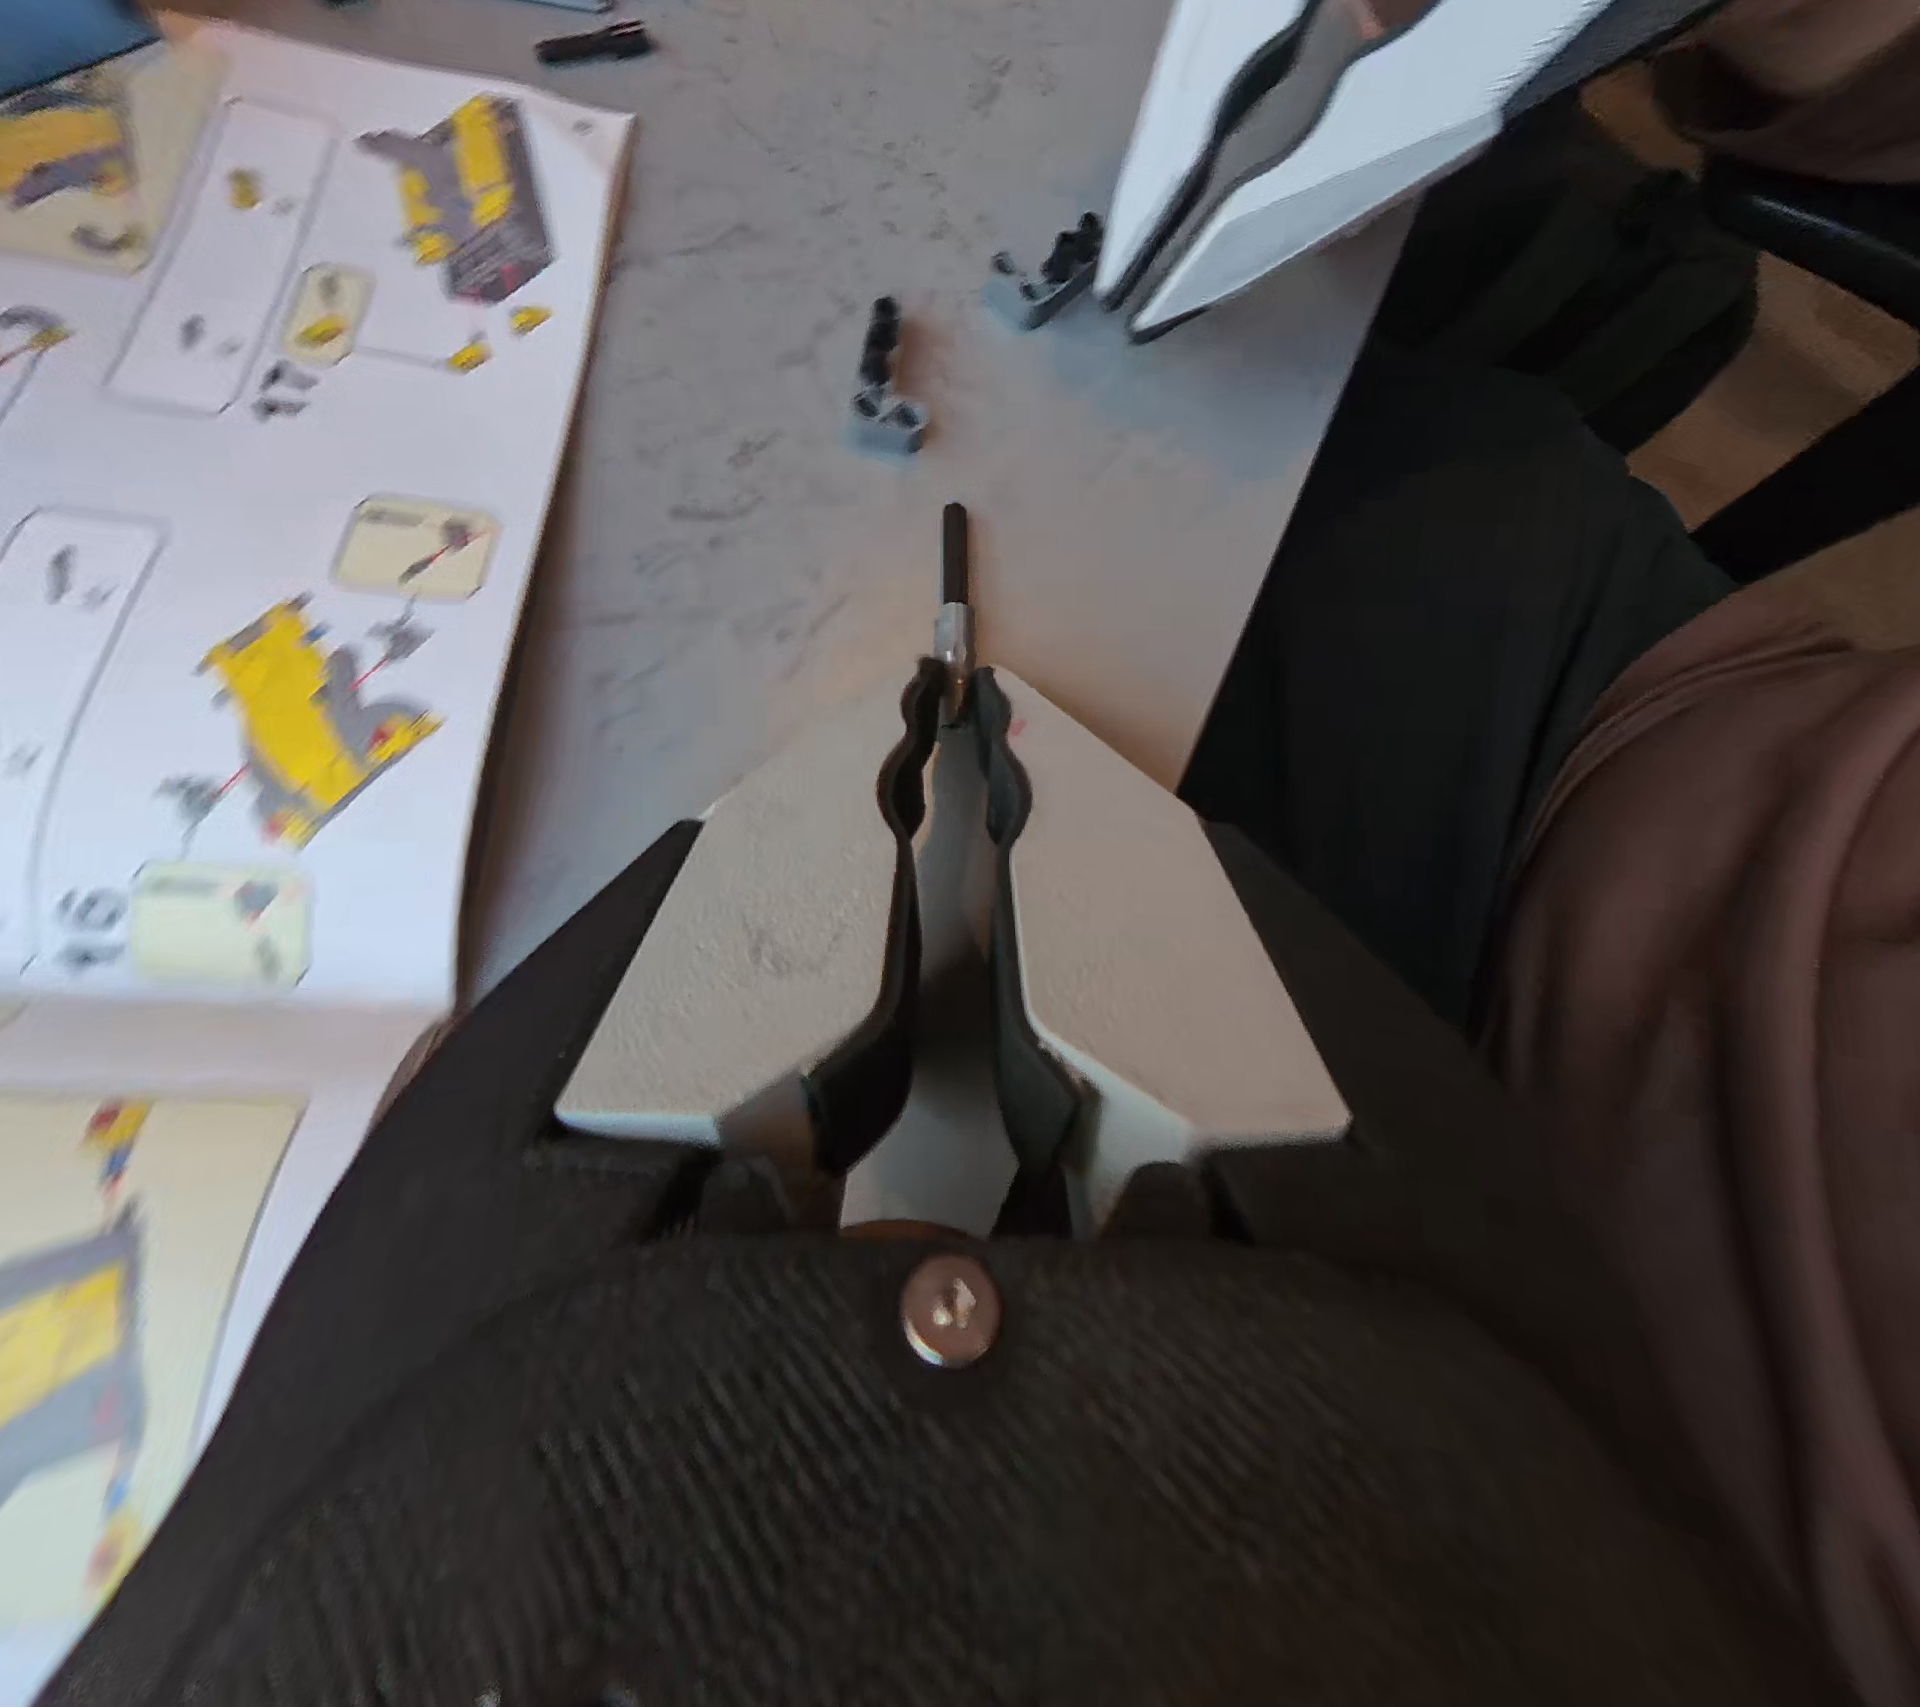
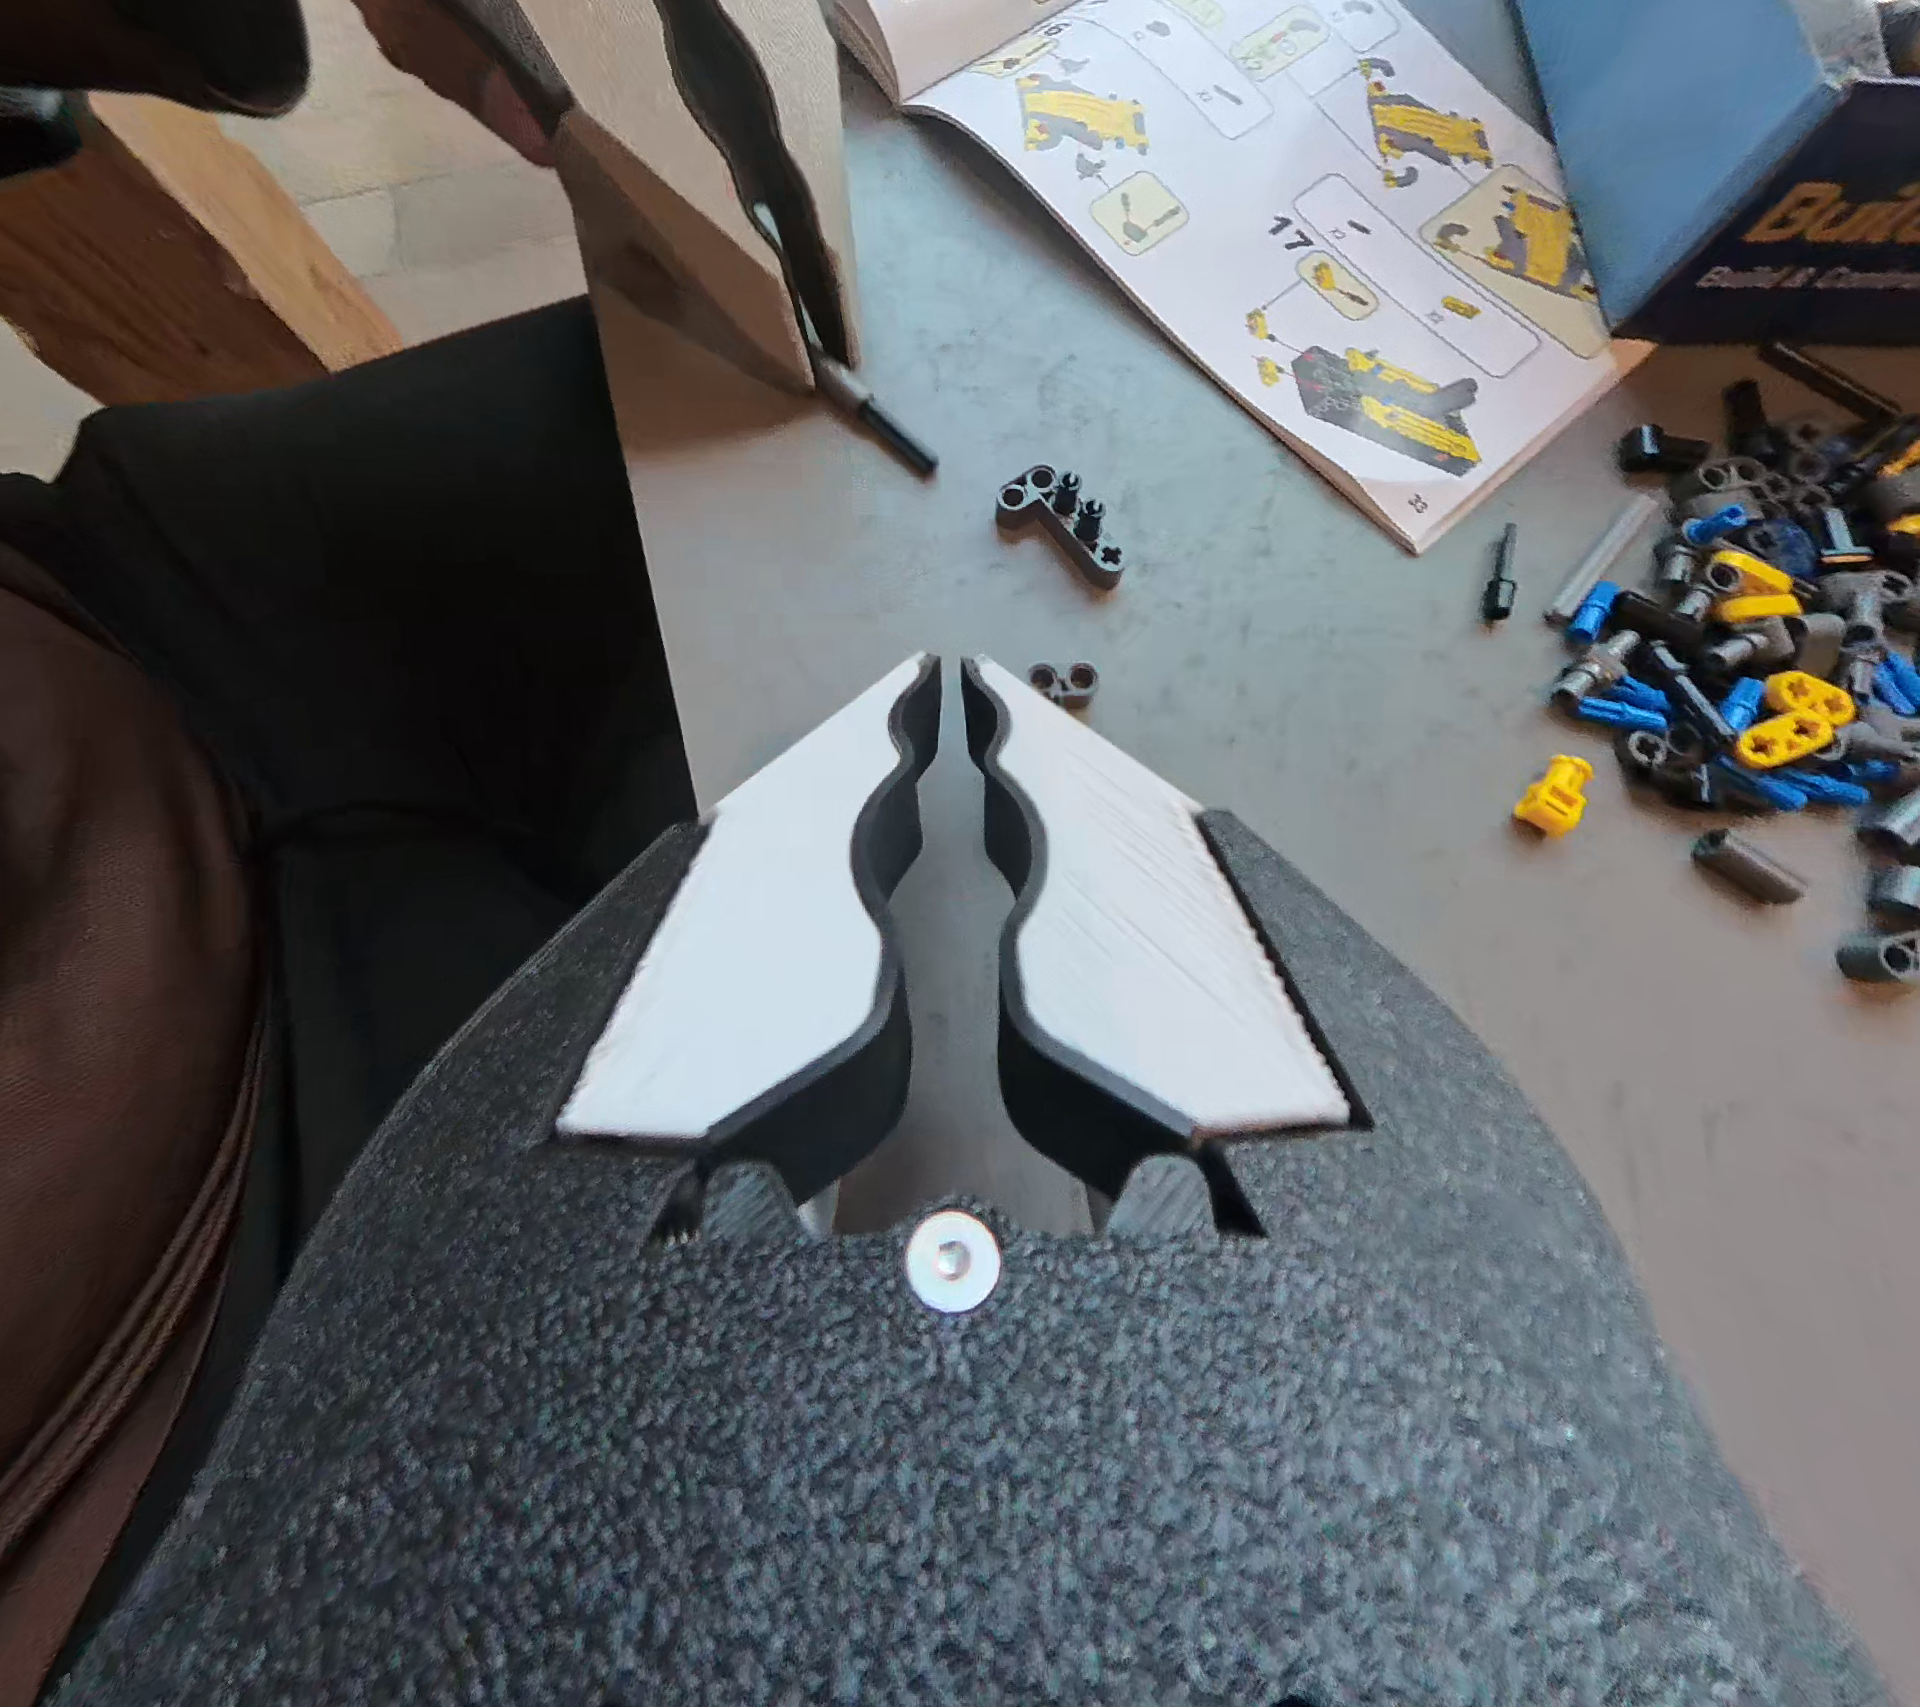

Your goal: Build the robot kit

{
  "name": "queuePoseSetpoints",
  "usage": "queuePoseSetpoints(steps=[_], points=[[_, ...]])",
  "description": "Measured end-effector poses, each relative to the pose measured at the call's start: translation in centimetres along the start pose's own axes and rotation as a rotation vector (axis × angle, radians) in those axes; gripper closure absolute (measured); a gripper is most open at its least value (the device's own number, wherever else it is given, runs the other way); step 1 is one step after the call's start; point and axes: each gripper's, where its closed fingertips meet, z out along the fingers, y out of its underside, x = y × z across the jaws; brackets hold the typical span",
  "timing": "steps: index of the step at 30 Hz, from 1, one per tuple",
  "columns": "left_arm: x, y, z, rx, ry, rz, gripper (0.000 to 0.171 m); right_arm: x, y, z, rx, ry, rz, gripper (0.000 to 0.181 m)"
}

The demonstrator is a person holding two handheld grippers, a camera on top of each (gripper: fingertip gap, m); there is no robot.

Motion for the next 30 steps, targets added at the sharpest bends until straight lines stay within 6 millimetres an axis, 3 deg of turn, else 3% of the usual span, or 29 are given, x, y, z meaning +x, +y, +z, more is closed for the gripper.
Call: queuePoseSetpoints(steps=[6,12,16,19,24,26,30], points=[[-2.1,0.9,-1.8,0.022,-0.069,-0.189,0.165,1.1,0.3,-0.9,0.012,0.068,0.030,0.178],[-1.2,1.4,-2.4,-0.021,-0.091,-0.203,0.148,2.2,0.6,-1.4,0.016,0.131,0.046,0.180],[-0.5,1.6,-2.5,-0.009,-0.080,-0.228,0.147,2.1,0.5,-1.6,0.029,0.132,0.036,0.180],[0.5,1.0,-1.7,0.010,-0.030,-0.247,0.148,2.1,0.5,-1.6,0.034,0.129,0.033,0.180],[4.8,-1.7,-0.7,0.066,0.125,-0.146,0.151,2.7,0.4,-2.1,0.044,0.158,0.026,0.181],[4.0,-2.5,-1.4,0.082,0.067,-0.106,0.151,3.4,0.6,-2.5,0.047,0.181,0.039,0.181],[-0.3,-1.8,-3.4,0.032,-0.148,-0.014,0.150,4.8,0.7,-3.5,0.079,0.202,0.098,0.181]])
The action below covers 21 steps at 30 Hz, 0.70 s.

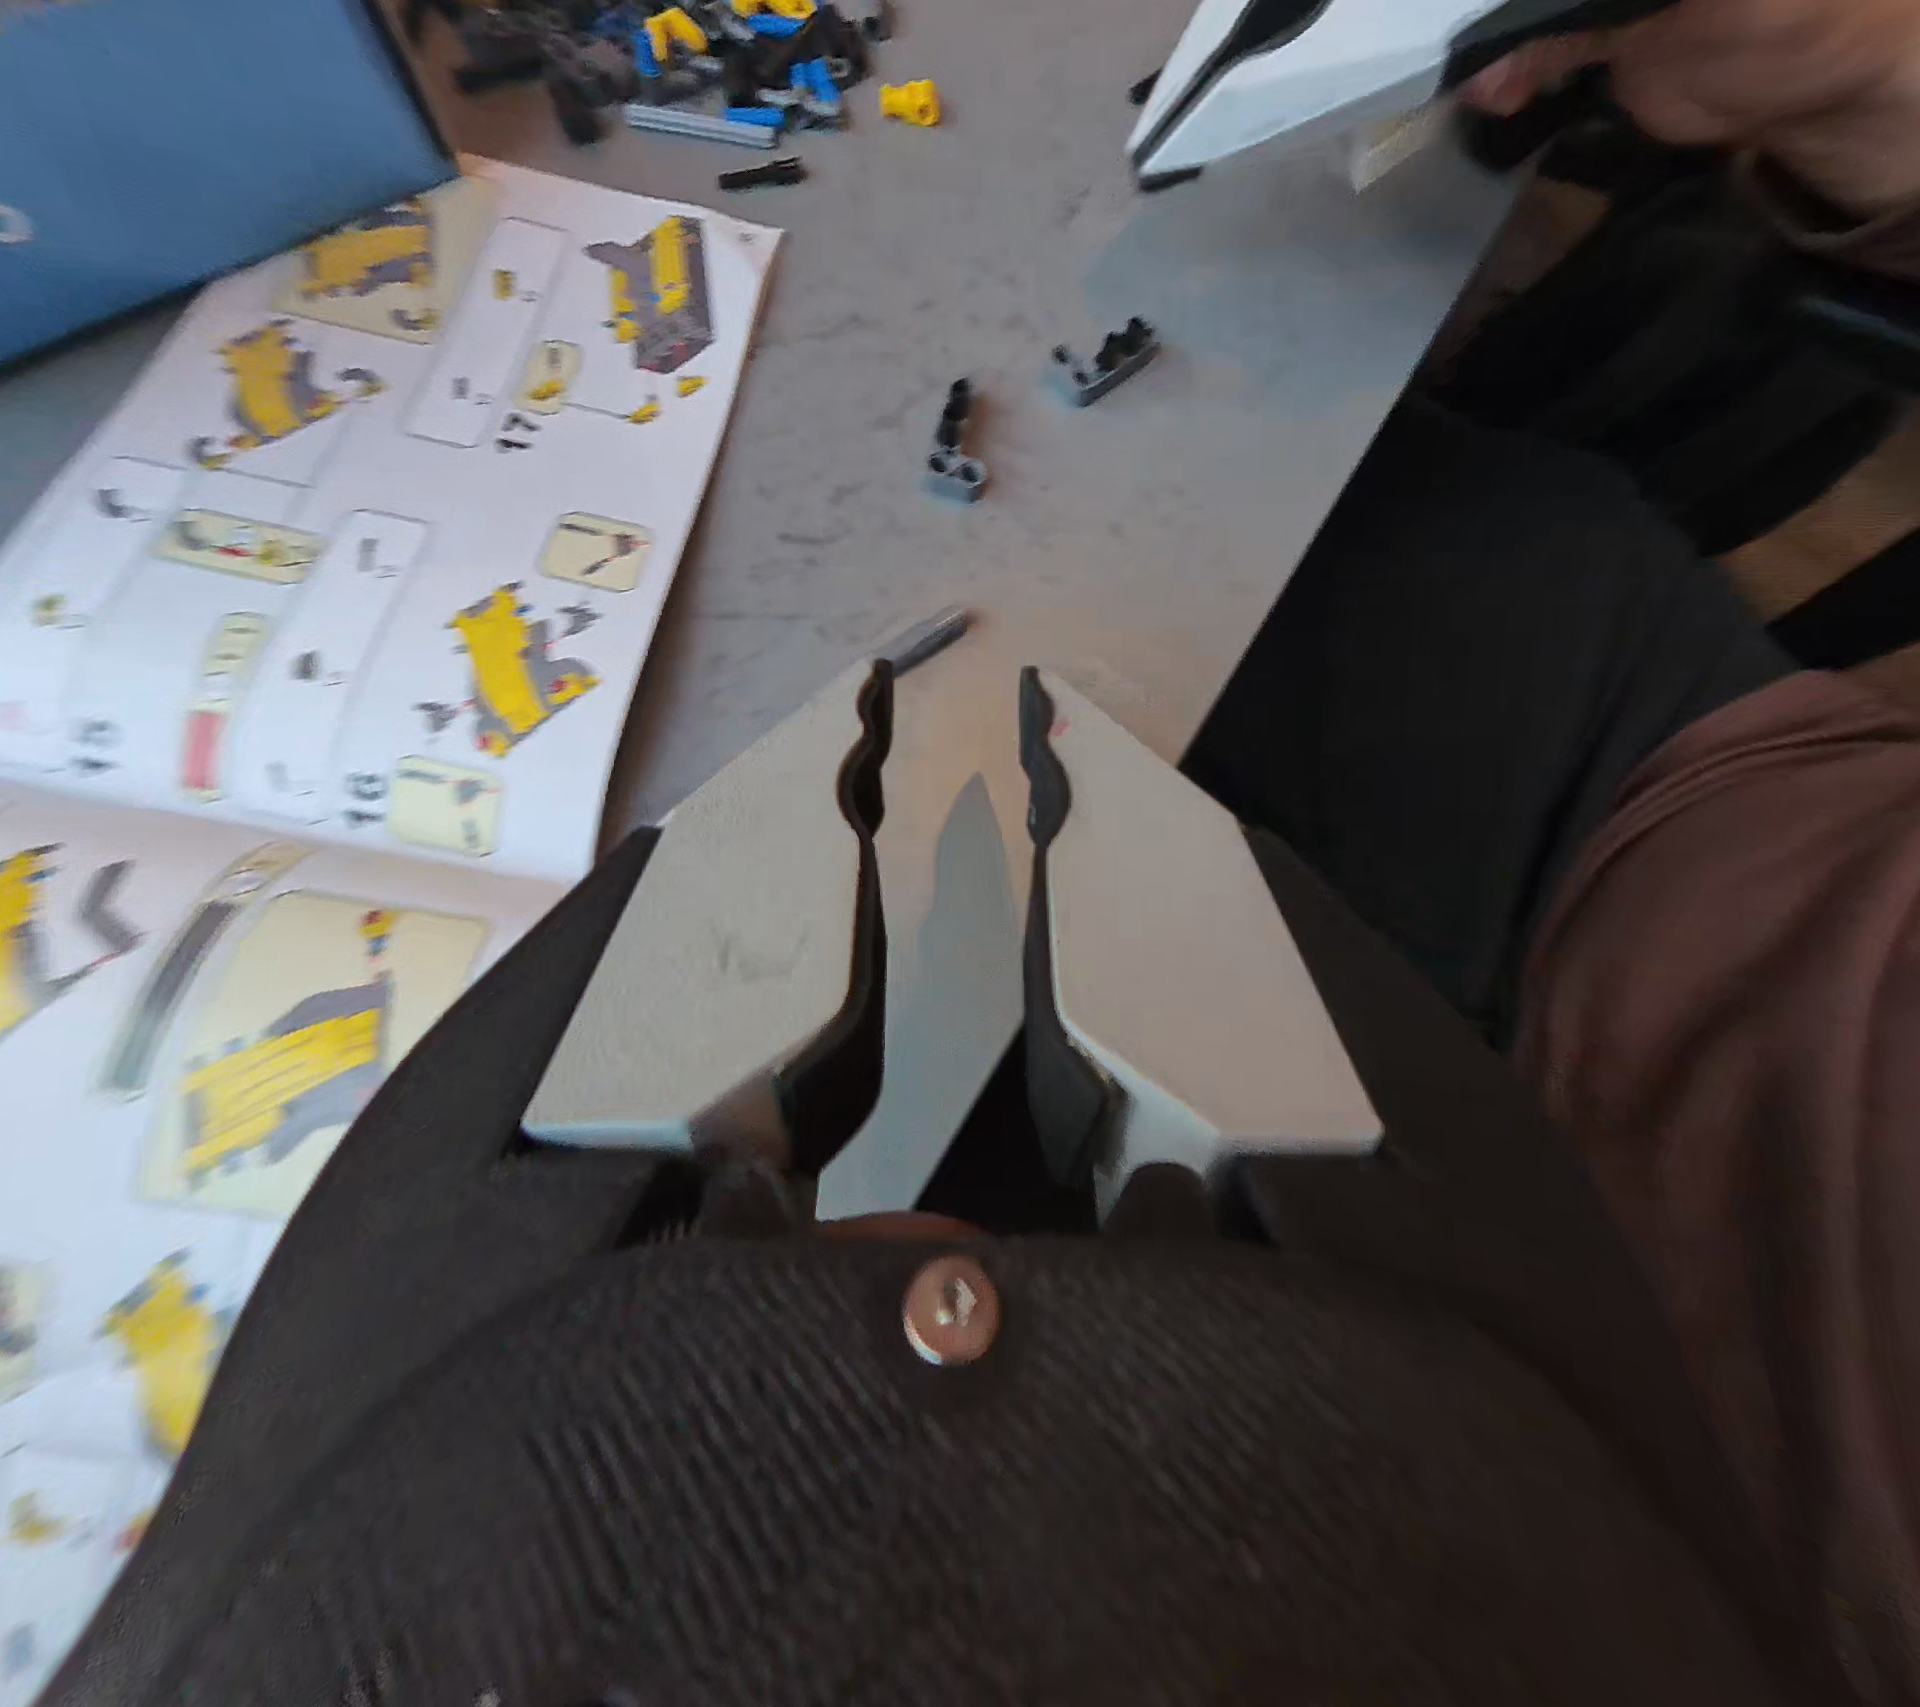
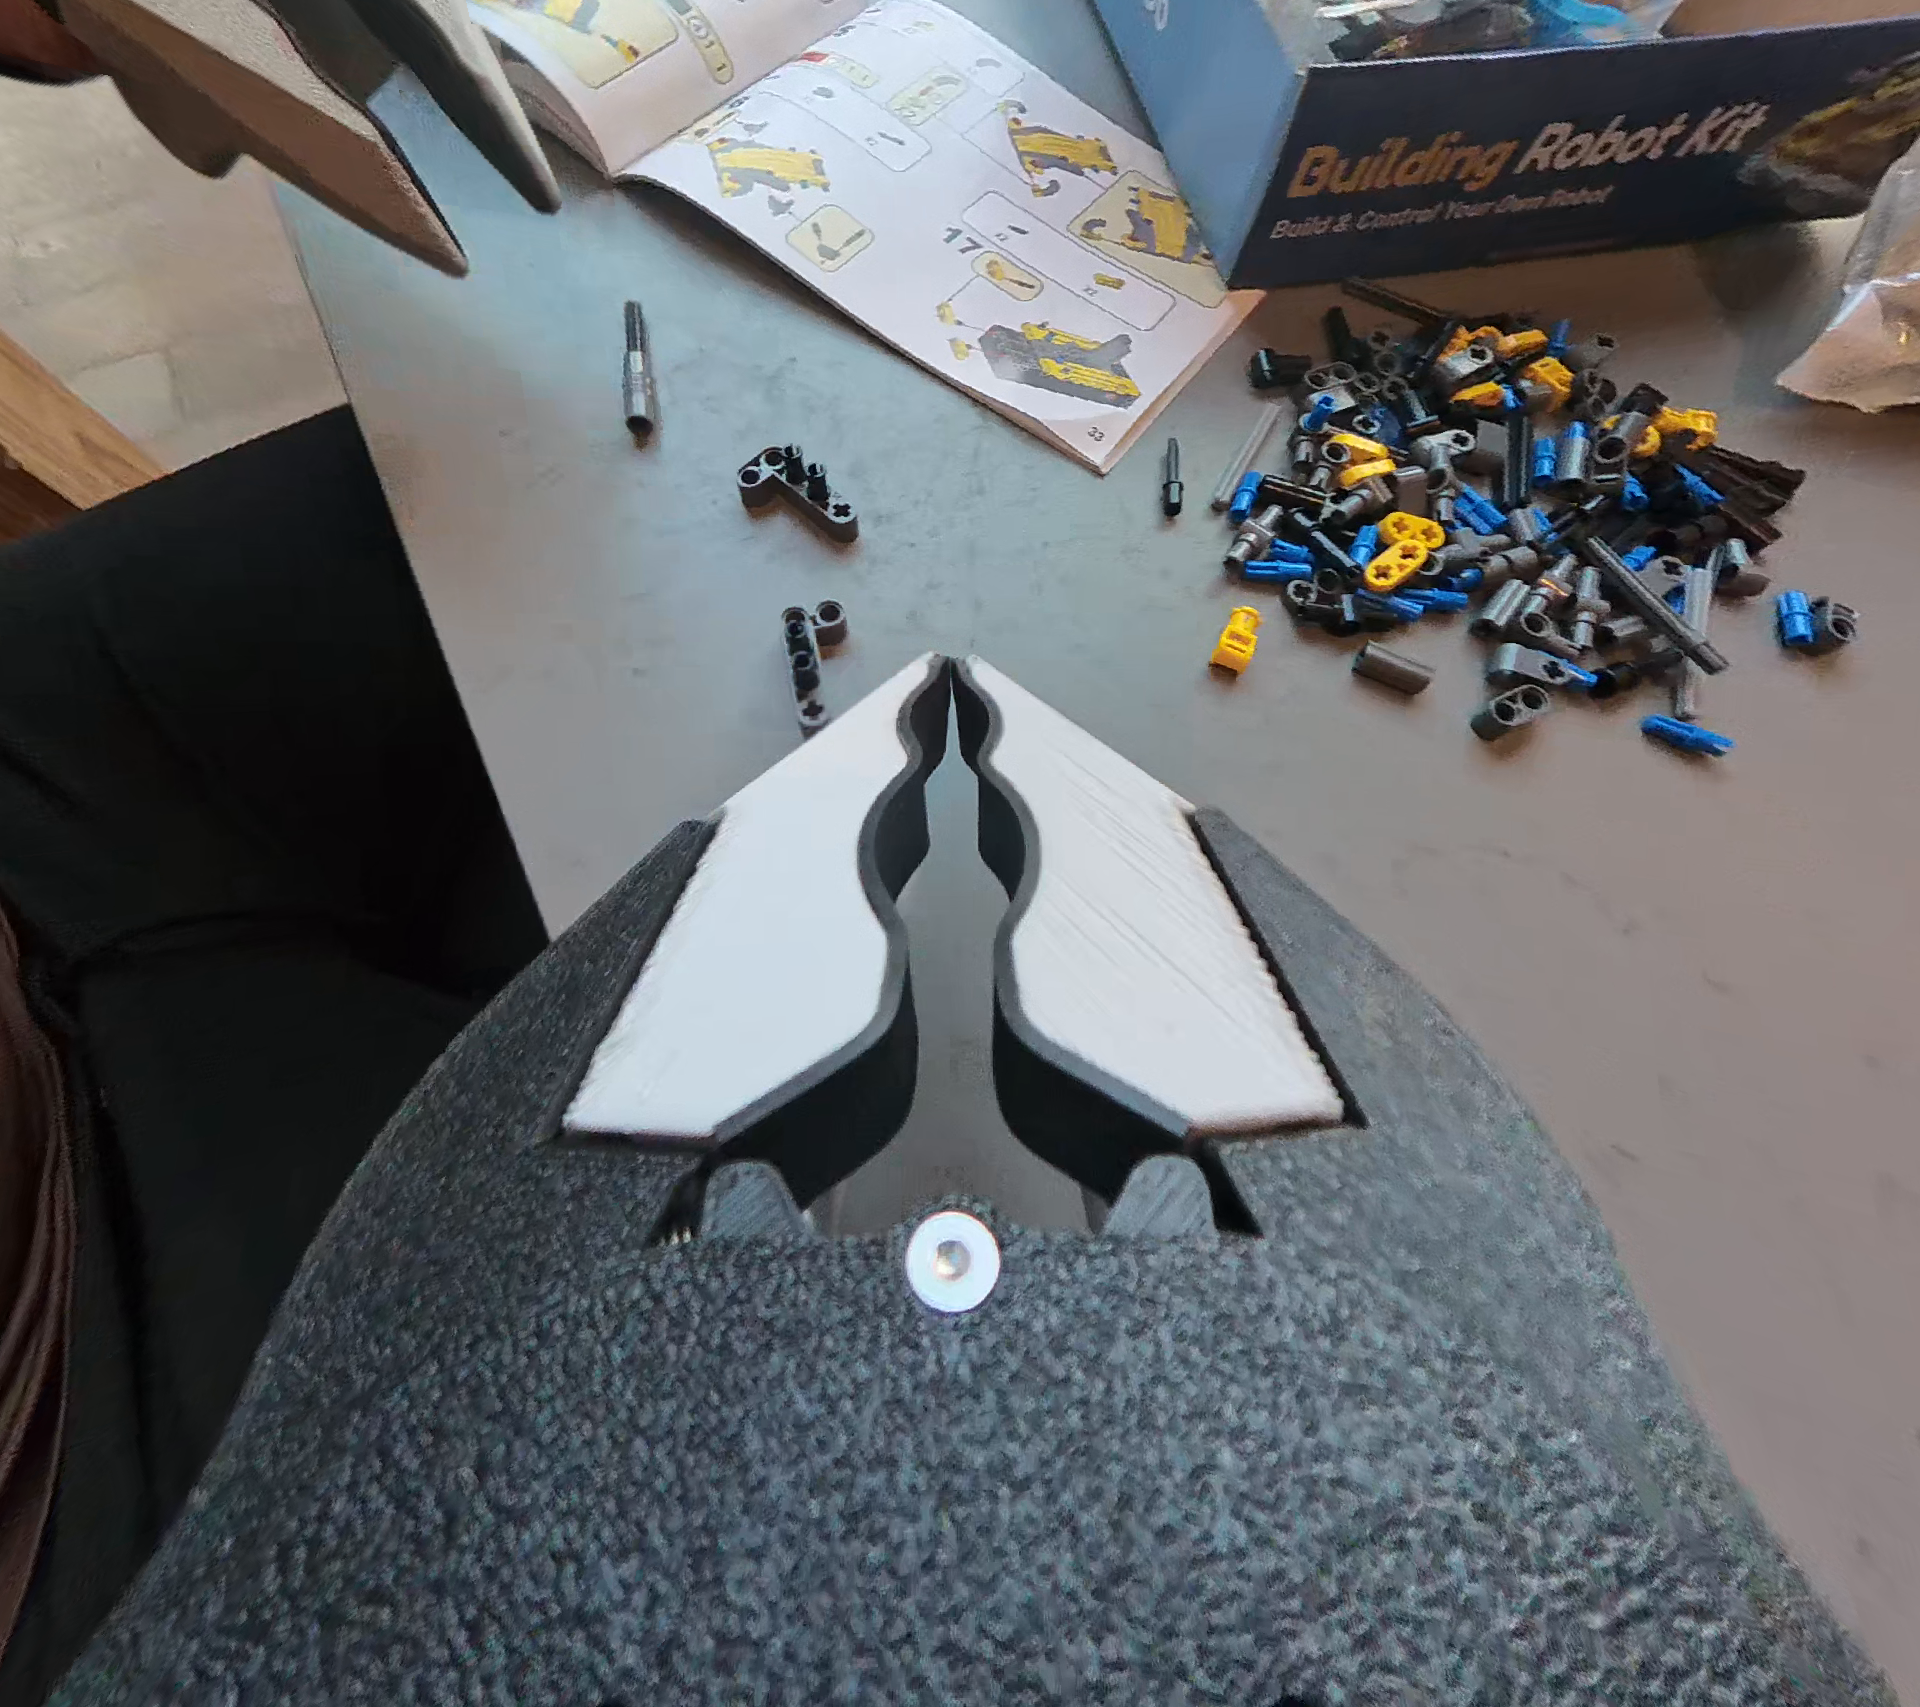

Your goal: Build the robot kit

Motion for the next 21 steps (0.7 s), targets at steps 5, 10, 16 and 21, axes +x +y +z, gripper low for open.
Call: queuePoseSetpoints(steps=[5,10,16,21], points=[[-2.4,0.6,-0.3,-0.089,-0.066,0.232,0.150,1.2,0.1,-0.4,0.015,0.018,0.038,0.181],[-1.8,0.2,1.0,-0.161,0.047,0.345,0.148,2.1,0.3,-0.7,0.017,0.043,0.054,0.181],[-1.2,1.4,3.2,-0.233,0.126,0.354,0.149,5.4,0.6,-3.8,0.010,0.126,0.083,0.178],[-0.3,1.5,3.9,-0.200,0.164,0.335,0.168,6.0,2.8,-5.7,-0.074,0.086,0.047,0.173]])
